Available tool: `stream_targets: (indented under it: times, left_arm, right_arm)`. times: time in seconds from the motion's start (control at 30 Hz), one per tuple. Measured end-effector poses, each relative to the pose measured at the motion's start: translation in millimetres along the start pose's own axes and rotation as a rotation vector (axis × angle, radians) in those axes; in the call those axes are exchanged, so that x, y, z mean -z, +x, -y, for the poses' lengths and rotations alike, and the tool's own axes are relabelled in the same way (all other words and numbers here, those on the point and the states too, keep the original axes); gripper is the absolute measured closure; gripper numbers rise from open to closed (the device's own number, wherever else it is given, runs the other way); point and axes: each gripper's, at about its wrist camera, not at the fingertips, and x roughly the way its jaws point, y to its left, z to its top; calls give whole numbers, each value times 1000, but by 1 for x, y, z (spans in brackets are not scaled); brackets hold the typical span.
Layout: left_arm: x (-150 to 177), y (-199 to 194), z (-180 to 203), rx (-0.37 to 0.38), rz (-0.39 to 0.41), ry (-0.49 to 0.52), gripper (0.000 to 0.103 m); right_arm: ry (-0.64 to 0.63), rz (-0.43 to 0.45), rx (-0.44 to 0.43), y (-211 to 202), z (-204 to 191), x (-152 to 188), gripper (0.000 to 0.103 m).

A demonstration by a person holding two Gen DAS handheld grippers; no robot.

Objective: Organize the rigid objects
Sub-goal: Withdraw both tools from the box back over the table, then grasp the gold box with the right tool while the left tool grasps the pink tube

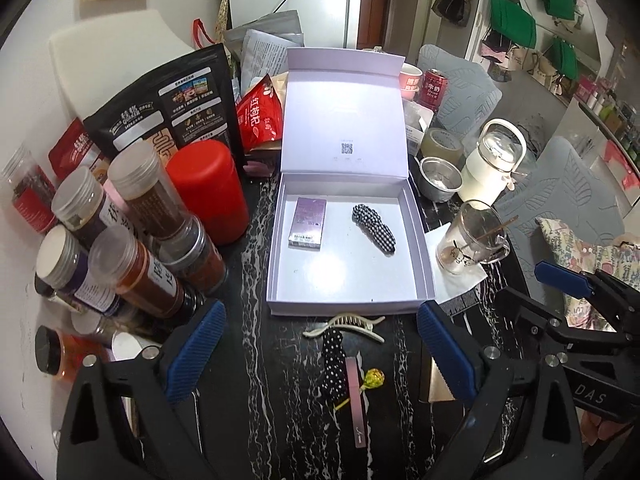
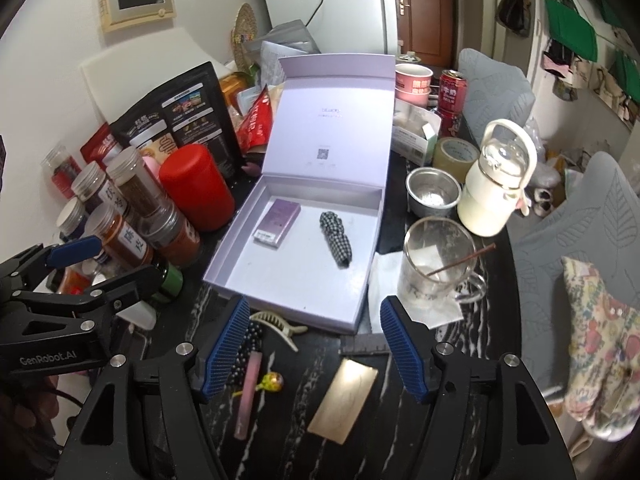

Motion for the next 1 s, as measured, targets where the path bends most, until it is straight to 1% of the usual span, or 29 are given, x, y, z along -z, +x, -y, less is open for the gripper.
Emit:
stream_targets:
  times: [0.13, 0.43, 0.63, 0.73, 1.0]
  left_arm:
    - [11, -2, 1, -7, -12, -3, 5]
    - [36, 5, 10, -4, -58, 35, 5]
    - [54, 14, 14, 17, -95, 42, 5]
    - [61, 19, 17, 15, -109, 52, 5]
    - [80, 40, 24, 35, -150, 66, 5]
  right_arm:
    - [11, -13, -6, -3, 0, 11, 34]
    - [22, -46, -16, -1, 2, 37, 34]
    - [38, -80, -21, 8, 6, 53, 34]
    - [45, -100, -21, 13, 8, 61, 34]
    - [60, -142, -18, 28, 18, 82, 34]
